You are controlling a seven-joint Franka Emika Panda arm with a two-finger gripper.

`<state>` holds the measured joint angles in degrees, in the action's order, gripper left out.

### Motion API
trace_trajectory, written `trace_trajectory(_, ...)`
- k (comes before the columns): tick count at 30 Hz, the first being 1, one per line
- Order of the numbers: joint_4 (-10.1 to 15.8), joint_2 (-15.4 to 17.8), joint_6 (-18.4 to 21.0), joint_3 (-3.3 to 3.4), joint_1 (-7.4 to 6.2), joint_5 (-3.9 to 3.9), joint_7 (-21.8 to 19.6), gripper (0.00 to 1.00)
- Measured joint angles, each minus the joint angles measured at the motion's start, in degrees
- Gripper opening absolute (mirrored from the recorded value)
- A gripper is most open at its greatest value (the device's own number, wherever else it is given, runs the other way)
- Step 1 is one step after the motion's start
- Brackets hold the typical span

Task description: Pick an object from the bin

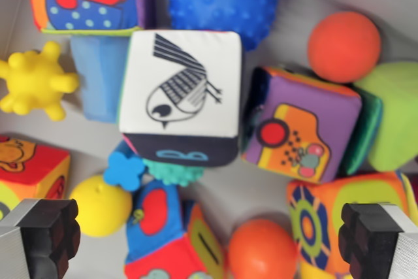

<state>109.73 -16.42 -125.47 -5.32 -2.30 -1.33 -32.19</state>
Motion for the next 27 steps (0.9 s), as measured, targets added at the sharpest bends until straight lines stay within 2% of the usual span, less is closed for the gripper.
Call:
trace_trajectory(10,-1.6,-3.3,-1.9,-1.42,-1.75,-1.05,4.0,1.0)
trace_trajectory(27,0.3,-9.4,-9.8,-0.9,-2.0,-1.87,4.0,1.0)
